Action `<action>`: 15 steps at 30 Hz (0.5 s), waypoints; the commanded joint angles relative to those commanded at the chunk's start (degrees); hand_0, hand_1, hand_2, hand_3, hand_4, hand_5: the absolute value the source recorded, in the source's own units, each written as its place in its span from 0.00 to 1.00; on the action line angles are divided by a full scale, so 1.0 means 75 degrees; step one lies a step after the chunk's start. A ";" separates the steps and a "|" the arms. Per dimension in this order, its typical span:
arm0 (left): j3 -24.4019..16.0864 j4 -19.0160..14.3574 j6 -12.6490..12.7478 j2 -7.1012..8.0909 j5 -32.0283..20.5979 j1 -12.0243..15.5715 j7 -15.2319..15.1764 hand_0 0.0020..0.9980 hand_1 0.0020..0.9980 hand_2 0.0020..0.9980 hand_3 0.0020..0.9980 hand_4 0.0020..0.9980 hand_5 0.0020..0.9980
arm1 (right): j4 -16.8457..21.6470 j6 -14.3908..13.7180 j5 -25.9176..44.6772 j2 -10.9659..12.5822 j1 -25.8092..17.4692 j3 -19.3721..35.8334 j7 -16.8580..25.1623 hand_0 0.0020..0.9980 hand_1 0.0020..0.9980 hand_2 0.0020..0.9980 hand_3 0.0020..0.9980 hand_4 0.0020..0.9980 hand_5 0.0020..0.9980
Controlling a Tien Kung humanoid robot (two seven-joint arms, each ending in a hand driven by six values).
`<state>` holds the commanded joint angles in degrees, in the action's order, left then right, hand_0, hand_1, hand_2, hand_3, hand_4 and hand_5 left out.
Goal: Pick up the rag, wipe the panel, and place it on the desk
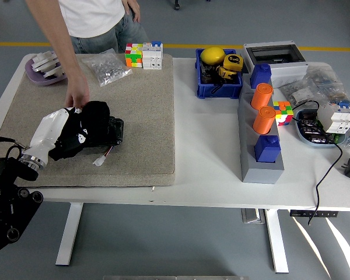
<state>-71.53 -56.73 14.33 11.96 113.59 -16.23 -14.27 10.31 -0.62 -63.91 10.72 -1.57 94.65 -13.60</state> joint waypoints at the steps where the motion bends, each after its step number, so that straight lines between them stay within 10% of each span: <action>1: 0.0087 -0.0025 -0.0002 -0.0019 -0.0015 -0.0016 0.0009 0.31 0.23 0.50 0.36 0.00 0.00 | 0.0000 0.0000 0.0003 0.0003 0.0001 -0.0006 0.0000 0.80 0.65 0.69 0.64 1.00 0.55; 15: 0.0949 -0.0266 -0.0018 -0.0143 -0.0077 -0.0214 0.0120 0.31 0.23 0.50 0.36 0.00 0.00 | 0.0000 0.0028 0.0060 -0.0003 -0.0011 -0.0060 0.0001 0.80 0.65 0.69 0.65 1.00 0.56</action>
<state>-64.41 -58.72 14.19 10.89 113.01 -17.84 -13.36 10.31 -0.41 -63.46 10.69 -1.65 94.20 -13.59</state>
